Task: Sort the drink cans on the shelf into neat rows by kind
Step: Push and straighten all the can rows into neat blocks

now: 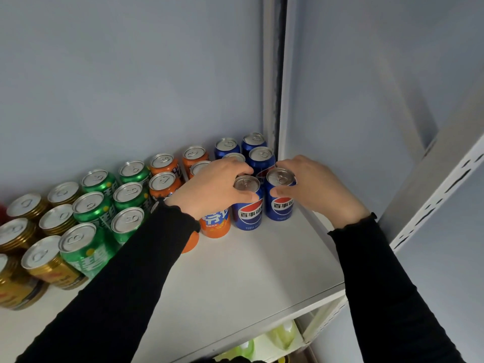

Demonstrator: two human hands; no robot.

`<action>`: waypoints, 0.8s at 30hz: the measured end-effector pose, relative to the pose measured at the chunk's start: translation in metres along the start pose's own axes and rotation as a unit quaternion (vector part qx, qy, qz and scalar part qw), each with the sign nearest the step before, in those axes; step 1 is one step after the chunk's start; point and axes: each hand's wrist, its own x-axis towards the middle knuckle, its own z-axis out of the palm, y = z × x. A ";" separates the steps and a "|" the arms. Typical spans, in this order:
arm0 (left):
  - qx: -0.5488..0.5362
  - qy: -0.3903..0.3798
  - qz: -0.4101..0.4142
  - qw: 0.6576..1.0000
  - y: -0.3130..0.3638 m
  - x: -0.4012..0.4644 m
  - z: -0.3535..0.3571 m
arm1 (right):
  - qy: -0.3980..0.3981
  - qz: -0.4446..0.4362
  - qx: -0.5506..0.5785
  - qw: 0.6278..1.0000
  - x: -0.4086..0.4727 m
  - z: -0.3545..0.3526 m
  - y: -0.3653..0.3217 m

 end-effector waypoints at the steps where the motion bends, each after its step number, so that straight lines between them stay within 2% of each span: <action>1: -0.011 0.014 -0.004 1.000 -0.002 0.001 -0.003 | 0.009 0.001 0.012 1.000 0.002 -0.003 -0.001; 5: 0.035 0.083 -0.041 0.995 -0.018 0.019 -0.015 | 0.091 0.008 0.039 0.995 0.024 -0.009 -0.008; 10: 0.100 0.023 -0.077 0.992 -0.029 0.046 -0.015 | 0.032 0.012 0.018 0.999 0.066 0.001 -0.018; 14: 0.110 -0.010 -0.073 0.991 -0.029 0.054 -0.015 | -0.003 0.015 0.009 1.000 0.079 0.010 -0.023; 24: 0.126 -0.031 -0.039 0.991 -0.032 0.056 -0.019 | 0.021 0.019 -0.008 1.000 0.076 0.011 -0.017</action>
